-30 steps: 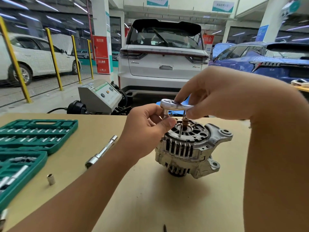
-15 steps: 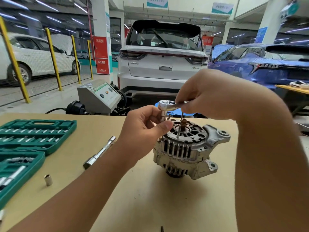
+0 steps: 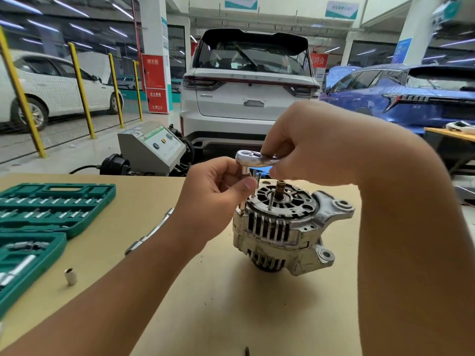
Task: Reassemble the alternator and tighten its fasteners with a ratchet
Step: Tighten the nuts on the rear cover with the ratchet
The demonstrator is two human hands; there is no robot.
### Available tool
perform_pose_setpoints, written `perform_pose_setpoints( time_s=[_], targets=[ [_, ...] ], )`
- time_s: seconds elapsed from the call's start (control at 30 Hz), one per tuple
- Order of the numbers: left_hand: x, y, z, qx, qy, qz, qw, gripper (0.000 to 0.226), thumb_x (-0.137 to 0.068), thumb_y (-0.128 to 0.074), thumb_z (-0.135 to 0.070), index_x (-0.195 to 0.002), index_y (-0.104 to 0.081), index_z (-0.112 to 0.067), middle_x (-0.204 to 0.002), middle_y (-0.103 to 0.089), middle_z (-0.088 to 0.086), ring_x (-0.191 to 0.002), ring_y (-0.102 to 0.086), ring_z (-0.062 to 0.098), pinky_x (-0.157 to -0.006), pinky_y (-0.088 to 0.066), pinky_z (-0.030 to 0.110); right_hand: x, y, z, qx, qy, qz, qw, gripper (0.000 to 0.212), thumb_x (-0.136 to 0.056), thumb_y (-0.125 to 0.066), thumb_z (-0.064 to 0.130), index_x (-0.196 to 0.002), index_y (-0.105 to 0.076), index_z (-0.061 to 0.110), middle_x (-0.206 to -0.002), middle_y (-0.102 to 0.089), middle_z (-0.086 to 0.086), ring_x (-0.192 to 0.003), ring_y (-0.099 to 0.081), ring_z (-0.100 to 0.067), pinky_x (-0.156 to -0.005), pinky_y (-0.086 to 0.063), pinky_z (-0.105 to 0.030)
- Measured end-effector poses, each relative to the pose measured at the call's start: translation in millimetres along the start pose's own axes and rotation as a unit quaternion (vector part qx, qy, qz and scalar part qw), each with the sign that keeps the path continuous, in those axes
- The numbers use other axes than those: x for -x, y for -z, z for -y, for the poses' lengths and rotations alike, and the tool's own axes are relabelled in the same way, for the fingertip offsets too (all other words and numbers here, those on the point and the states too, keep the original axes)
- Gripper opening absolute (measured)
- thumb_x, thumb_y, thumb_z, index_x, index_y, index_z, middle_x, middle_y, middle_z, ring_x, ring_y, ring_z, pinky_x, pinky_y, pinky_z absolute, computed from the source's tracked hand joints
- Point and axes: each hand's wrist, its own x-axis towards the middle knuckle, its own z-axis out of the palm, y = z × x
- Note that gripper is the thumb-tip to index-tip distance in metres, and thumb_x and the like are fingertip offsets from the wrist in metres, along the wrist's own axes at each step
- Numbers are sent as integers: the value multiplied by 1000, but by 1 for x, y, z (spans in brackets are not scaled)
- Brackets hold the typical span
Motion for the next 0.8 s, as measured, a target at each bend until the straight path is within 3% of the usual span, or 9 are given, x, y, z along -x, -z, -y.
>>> perform_pose_setpoints(
  time_s=[0.13,0.27,0.33,0.4,0.47,0.6,0.7,0.73,0.8],
  targets=[
    [0,-1,-2,-9,8,-1,1000,20,-91,-72,0,-84,-71,-19,-65,-59,-3,-47,-43,1,-45,-37,9,7,6,-8,-33,-12,27,999,20,-83,-80,22,-96,-75,37,-64,-70,13,-47,-60,4,-47,-39,-16],
    [0,-1,-3,-25,13,-3,1000,19,-91,-74,-4,-83,-71,-21,-67,-59,2,-49,-42,2,-44,-37,10,3,4,-9,-34,-41,-35,998,19,-89,-73,18,-97,-79,35,-73,-66,14,-51,-55,-2,-41,-36,-14],
    [0,-2,-3,-33,14,-7,999,17,-91,-74,-7,-84,-72,-22,-64,-59,-3,-48,-39,3,-43,-36,13,7,6,-6,-33,-16,0,999,6,-84,-77,28,-90,-78,30,-64,-69,12,-49,-59,0,-42,-40,-13],
    [1,-3,-2,-57,5,-11,998,14,-91,-75,-10,-86,-73,-24,-61,-57,-8,-49,-37,5,-44,-37,18,14,10,-3,-47,1,47,998,13,-77,-81,33,-87,-76,27,-62,-72,12,-51,-64,1,-52,-53,-22],
    [0,-1,-1,-66,2,-14,998,14,-91,-76,-13,-86,-74,-25,-61,-55,-8,-50,-36,8,-45,-36,21,16,13,-3,-65,-9,40,997,16,-75,-83,29,-89,-76,30,-64,-72,14,-54,-67,-3,-55,-57,-28],
    [-3,2,-2,-60,4,9,998,24,-90,-77,-13,-83,-74,-35,-65,-48,1,-58,-34,21,-50,-32,29,3,4,-3,-48,-39,-41,997,28,-87,-71,9,-90,-79,36,-77,-69,12,-60,-60,-7,-39,-40,-14],
    [-4,1,-3,-72,-7,11,997,15,-90,-78,-12,-94,-76,-26,-74,-62,17,-66,-47,22,-60,-47,43,4,3,6,-33,-16,-22,999,7,-78,-81,29,-84,-78,30,-72,-70,10,-63,-62,-8,-47,-44,-20],
    [-4,1,-3,-78,-9,6,997,14,-90,-78,-12,-99,-77,-23,-80,-67,18,-69,-52,21,-64,-52,48,6,4,7,-22,-6,-3,1000,14,-73,-84,34,-83,-77,28,-70,-70,10,-62,-64,-9,-49,-47,-23],
    [-4,2,0,-105,-19,-8,994,15,-90,-78,-14,-101,-76,-24,-74,-68,5,-65,-54,11,-63,-56,40,8,5,6,-22,-1,9,1000,16,-73,-85,30,-87,-77,28,-67,-69,11,-59,-65,-6,-49,-49,-24]
  ],
)
